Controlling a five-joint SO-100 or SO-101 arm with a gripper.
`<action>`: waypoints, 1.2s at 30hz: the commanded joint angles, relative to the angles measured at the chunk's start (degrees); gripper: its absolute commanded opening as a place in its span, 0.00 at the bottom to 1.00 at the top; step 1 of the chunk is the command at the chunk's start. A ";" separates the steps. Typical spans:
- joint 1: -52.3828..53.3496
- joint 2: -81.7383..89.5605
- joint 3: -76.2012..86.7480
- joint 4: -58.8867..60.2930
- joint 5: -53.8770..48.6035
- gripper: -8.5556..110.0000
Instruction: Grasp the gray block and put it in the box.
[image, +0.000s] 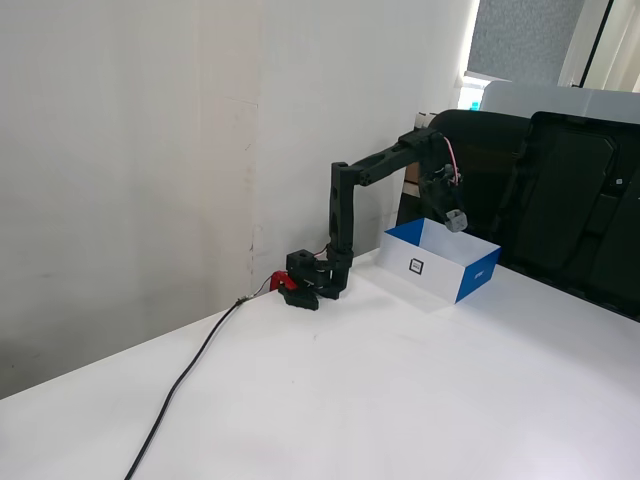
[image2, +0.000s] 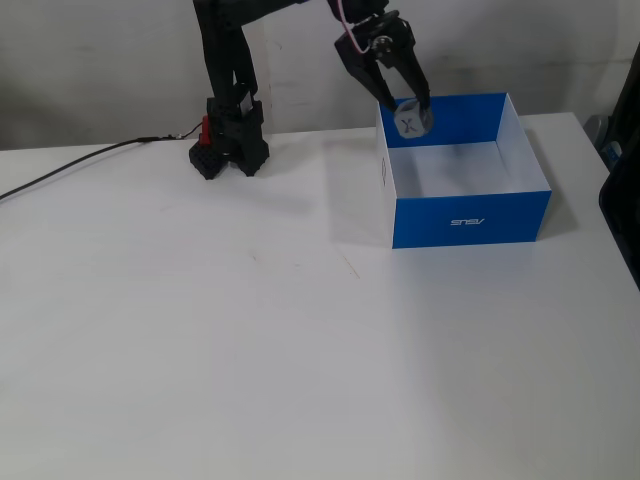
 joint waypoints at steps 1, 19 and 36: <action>3.52 4.66 3.43 -3.52 -0.62 0.07; 12.04 3.87 16.35 -9.93 -0.70 0.07; 12.04 5.36 19.51 -12.13 -0.79 0.22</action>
